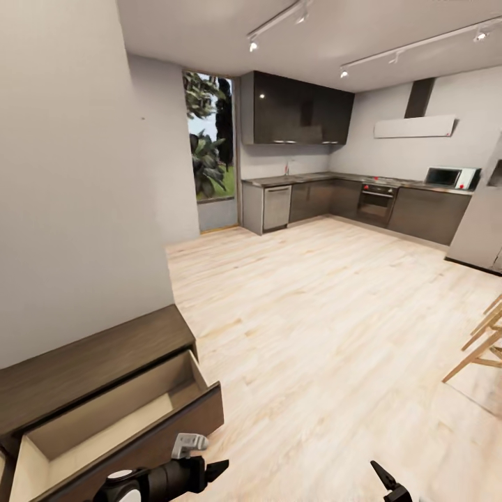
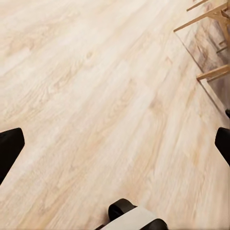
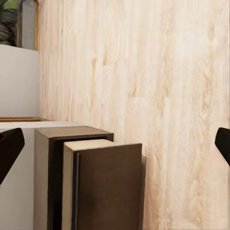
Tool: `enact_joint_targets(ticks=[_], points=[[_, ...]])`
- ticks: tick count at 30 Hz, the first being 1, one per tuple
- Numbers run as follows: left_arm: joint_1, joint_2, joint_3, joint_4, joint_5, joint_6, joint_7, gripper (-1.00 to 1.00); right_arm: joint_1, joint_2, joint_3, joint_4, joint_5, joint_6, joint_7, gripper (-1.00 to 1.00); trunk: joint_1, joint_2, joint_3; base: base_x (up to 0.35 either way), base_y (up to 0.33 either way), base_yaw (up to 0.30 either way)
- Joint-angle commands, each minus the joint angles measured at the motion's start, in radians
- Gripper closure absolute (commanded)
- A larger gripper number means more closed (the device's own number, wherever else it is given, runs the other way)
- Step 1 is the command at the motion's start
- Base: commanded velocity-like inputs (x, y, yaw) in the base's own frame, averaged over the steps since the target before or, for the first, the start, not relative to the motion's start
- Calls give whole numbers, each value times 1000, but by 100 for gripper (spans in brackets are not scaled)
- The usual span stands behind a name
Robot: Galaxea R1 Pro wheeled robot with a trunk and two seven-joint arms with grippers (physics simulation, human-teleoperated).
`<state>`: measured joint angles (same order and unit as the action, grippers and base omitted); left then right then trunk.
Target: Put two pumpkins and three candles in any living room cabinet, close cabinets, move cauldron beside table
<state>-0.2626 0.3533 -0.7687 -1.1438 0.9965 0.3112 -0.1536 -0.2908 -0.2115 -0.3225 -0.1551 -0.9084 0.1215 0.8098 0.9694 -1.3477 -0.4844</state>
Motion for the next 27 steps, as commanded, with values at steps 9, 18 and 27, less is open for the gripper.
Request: enact_joint_targets(ticks=[9, 18, 27], points=[[-1, 0, -1, 0, 9, 3, 0, -100, -1, 0, 0, 2, -10, 12, 4, -100, 0, -1, -6, 0, 0, -269], [-1, -1, -1, 0, 8, 3, 0, -100, -1, 0, -1, 3, -10, 12, 5, -100, 0, -1, -13, 0, 0, -258], [-1, -1, -1, 4, 8, 3, 0, -100, -1, -1, -2, 3, -10, 13, 3, -100, 0, -1, -20, 0, 0, -248]])
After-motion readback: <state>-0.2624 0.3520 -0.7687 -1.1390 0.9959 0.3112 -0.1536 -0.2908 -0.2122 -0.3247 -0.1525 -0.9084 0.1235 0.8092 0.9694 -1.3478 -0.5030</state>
